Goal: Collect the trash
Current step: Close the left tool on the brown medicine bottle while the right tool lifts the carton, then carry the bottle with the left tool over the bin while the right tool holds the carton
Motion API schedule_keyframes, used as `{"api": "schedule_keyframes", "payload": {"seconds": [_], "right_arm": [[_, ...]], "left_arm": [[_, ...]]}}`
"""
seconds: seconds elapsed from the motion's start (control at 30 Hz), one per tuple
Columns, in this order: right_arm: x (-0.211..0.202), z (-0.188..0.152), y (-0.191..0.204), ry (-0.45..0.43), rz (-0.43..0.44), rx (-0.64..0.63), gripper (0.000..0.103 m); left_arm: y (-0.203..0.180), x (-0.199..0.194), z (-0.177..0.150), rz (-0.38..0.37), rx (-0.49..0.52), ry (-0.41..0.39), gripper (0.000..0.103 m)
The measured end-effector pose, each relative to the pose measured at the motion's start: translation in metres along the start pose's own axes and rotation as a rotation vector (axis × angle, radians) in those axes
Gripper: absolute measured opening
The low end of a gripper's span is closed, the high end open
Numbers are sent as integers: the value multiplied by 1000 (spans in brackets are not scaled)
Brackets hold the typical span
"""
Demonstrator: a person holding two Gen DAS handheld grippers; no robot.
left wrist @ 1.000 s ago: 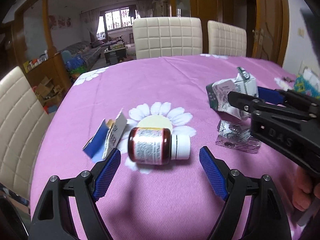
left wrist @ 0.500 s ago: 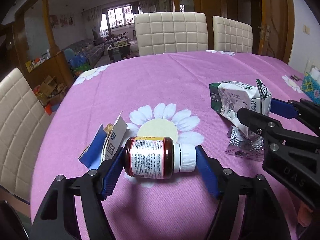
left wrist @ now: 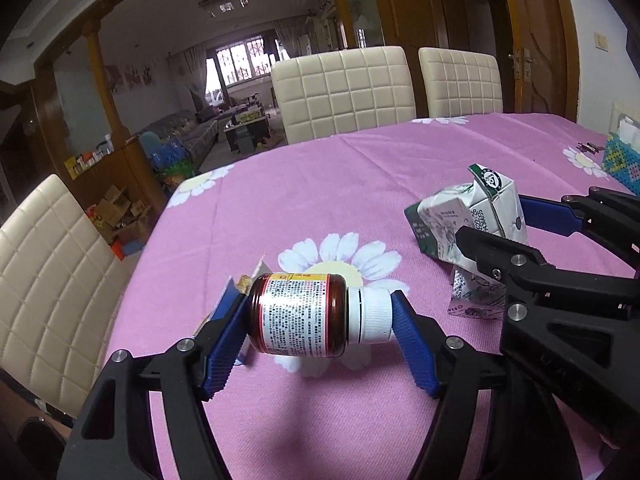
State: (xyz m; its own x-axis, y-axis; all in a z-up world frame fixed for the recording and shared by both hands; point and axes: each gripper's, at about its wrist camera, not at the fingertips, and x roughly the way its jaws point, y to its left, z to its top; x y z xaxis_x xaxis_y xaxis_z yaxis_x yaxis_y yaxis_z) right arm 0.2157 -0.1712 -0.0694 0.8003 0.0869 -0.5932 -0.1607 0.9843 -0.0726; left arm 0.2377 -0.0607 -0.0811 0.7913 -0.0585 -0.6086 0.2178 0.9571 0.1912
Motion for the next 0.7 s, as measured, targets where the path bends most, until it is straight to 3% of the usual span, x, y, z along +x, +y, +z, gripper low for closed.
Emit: {"api": "schedule_keyframes", "payload": {"seconds": [0.4,0.7], "right_arm": [[-34,0,27,-91,75,-58,43],[-51,-11,70,-115,172,-169,44]], "left_arm": [[35,-40,-12,76,-30,-59,68],[69,-67,-37,158,-72,-70,68]]}}
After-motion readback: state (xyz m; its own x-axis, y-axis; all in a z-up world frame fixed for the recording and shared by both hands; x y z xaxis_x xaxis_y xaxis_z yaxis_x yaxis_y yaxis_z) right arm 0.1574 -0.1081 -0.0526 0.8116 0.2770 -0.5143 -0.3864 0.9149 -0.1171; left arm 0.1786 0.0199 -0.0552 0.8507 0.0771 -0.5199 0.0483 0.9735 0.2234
